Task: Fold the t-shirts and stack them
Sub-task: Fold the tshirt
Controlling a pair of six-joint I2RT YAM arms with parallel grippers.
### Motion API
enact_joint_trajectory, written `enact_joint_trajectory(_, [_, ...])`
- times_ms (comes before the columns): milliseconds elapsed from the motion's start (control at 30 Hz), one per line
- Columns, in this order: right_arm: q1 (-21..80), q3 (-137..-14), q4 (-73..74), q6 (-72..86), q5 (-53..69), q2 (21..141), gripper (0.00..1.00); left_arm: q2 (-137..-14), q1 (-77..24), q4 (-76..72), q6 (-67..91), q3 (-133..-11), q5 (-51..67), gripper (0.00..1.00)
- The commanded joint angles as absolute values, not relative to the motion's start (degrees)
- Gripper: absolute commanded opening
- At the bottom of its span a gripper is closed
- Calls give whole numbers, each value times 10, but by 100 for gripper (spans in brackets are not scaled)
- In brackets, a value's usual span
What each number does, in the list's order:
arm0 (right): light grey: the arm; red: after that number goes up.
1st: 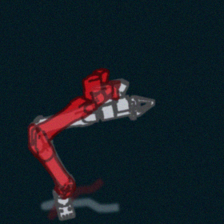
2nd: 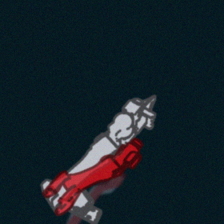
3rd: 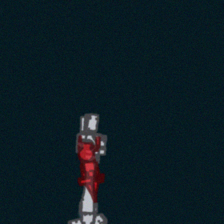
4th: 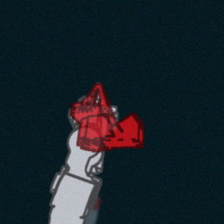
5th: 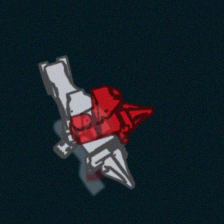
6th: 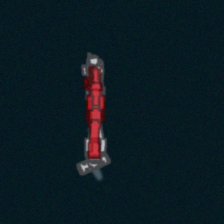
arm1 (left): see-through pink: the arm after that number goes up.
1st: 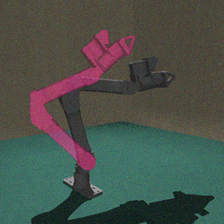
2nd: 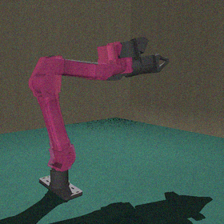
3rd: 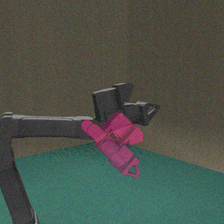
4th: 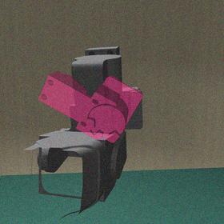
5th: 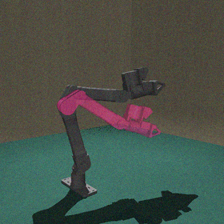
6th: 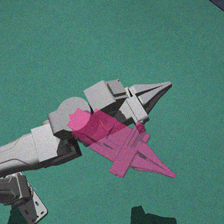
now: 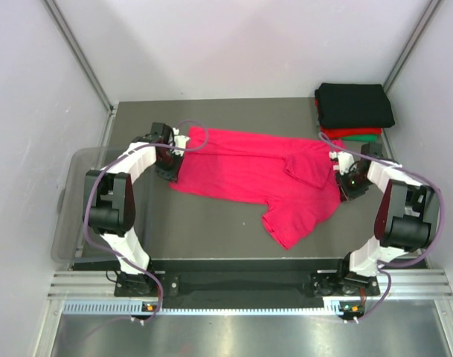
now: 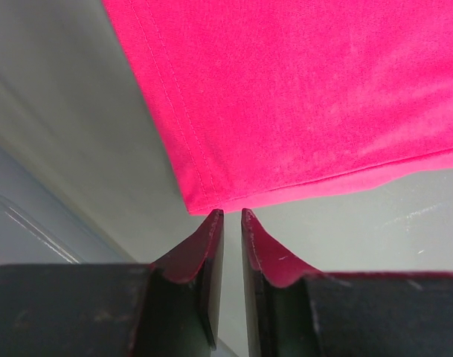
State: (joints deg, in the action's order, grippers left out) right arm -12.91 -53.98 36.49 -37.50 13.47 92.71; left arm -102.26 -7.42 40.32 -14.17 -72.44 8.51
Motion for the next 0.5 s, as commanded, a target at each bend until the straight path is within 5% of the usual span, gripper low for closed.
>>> enact_joint_trajectory(0, [-131,-540,369,-382,134,889,25,-1020,-75,405,-149,-734,100,21])
enact_joint_trajectory(367, [-139,-566,476,-453,134,715,37,-976,-75,434,-157,-780,110,27])
enact_joint_trajectory(467, [-138,-549,518,-551,234,655,37,-963,-76,432,-149,-801,135,27])
